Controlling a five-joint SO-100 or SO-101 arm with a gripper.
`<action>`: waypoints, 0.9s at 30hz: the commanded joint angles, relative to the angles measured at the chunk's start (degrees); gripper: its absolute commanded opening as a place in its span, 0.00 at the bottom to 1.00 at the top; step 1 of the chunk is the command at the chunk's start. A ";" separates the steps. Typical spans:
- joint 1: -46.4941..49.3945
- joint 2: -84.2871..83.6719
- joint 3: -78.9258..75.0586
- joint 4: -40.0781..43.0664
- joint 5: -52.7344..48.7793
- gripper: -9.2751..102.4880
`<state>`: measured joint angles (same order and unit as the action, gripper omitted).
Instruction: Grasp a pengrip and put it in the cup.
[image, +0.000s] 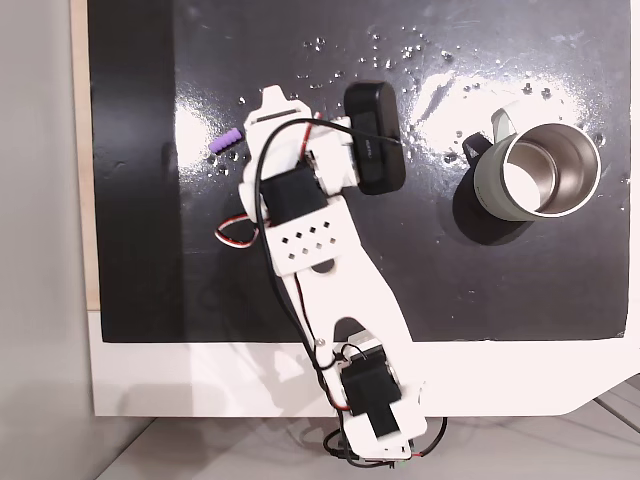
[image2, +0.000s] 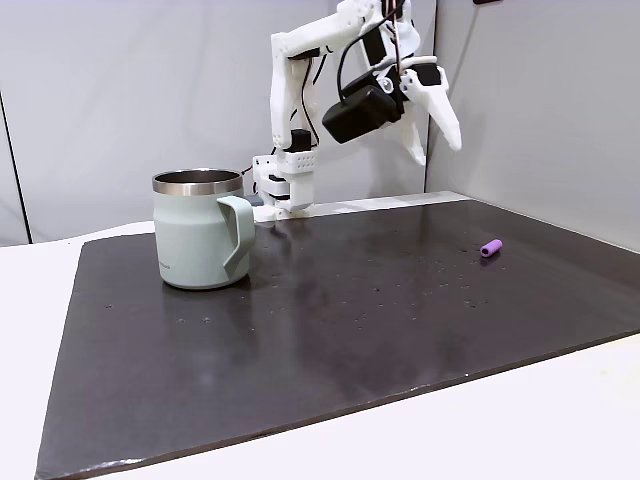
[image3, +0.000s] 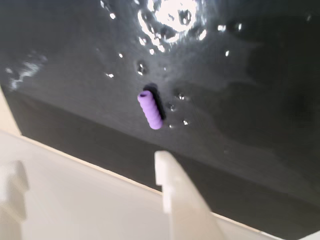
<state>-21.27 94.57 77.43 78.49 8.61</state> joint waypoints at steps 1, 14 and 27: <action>-2.55 -7.47 -14.33 3.78 1.76 0.32; -7.91 -32.87 -41.48 12.48 2.29 0.32; -10.46 -48.78 -52.47 12.74 1.41 0.31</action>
<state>-31.82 46.32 29.71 90.79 10.46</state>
